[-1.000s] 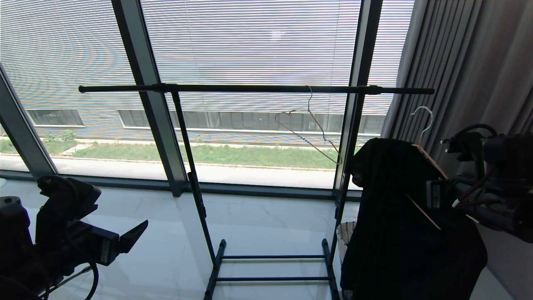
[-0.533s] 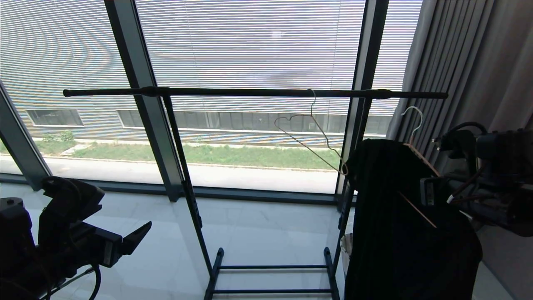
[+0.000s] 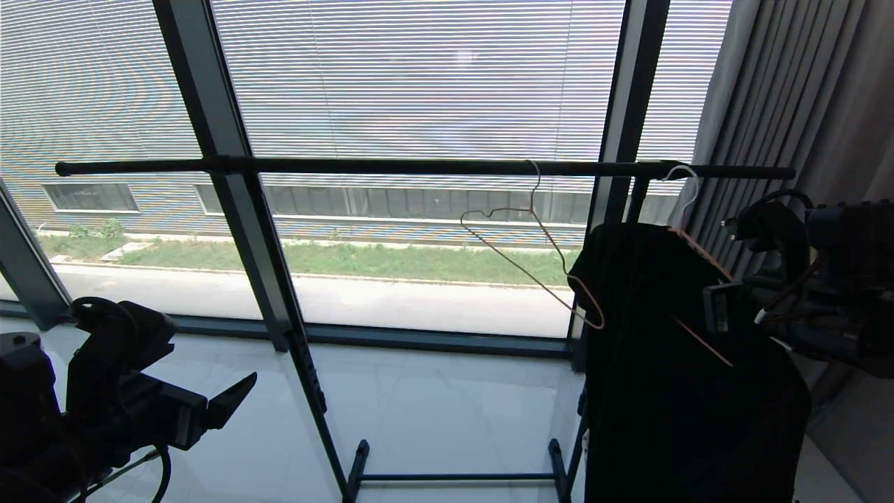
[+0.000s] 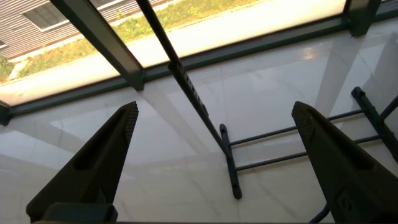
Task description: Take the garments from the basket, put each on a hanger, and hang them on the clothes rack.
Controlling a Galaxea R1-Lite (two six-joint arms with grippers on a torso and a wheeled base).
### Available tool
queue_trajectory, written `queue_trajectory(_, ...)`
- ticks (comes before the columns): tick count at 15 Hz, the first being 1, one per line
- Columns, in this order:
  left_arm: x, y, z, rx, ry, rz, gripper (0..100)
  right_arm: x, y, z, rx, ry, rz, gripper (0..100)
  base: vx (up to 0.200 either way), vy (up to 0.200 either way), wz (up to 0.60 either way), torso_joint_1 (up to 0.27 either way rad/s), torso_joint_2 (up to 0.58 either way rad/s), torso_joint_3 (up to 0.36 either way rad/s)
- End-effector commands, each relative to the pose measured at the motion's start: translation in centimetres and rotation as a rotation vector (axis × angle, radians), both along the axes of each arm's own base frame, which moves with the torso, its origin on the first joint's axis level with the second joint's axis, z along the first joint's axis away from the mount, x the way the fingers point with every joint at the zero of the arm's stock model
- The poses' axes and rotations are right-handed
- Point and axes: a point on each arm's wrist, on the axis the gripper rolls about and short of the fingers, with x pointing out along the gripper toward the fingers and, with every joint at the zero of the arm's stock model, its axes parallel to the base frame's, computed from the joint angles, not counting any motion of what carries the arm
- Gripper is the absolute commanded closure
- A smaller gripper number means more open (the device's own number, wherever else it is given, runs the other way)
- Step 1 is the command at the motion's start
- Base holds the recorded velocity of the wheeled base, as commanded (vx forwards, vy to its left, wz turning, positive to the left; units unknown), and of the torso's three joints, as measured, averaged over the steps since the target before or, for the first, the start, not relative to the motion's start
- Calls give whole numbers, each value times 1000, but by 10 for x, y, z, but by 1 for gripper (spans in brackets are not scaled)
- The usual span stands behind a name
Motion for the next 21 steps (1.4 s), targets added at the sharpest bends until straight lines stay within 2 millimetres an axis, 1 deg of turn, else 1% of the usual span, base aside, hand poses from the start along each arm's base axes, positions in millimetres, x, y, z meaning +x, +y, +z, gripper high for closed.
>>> queue_trajectory(1, -2, 0, 0, 0, 0, 1, 0, 6, 3, 2, 6, -13, 7, 100, 200, 0, 0, 12, 2, -7)
queue_trajectory(4, -6, 0, -2, 1, 5, 0, 0, 19, 8, 10, 16, -37, 9, 100, 200, 0, 0, 5, -1, 5)
queue_trajectory(6, -8, 0, -3, 5, 8, -1, 0, 26, 10, 10, 15, -38, 9, 100, 200, 0, 0, 0, 10, 5)
queue_trajectory(10, -13, 0, -5, 5, 8, -1, 0, 40, 15, 7, 13, -34, 6, 100, 0, 0, 0, 0, 0, 0)
queue_trajectory(11, -14, 0, -5, 6, 6, -1, 0, 51, 16, 3, 9, -24, -2, 100, 0, 0, 0, 0, 0, 0)
queue_trajectory(14, -16, 0, -3, 9, -3, -1, 0, 74, 24, -6, 3, -8, -5, 100, 0, 0, 0, 0, 0, 0)
queue_trajectory(16, -17, 0, -4, 9, -2, -1, 0, 83, 25, -12, -1, 4, -9, 100, 0, 0, 0, 0, 0, 0)
queue_trajectory(17, -21, 0, -5, 10, -2, -1, 0, 89, 28, -15, -2, 8, -9, 100, 0, 0, 0, 0, 0, 0)
queue_trajectory(20, -31, 0, -10, 13, 10, -2, 0, 92, 29, -20, -7, 19, -9, 100, 0, 0, 0, 0, 0, 0)
queue_trajectory(21, -32, 0, -10, 13, 10, -2, 0, 94, 29, -22, -8, 24, -11, 100, 0, 0, 0, 0, 0, 0)
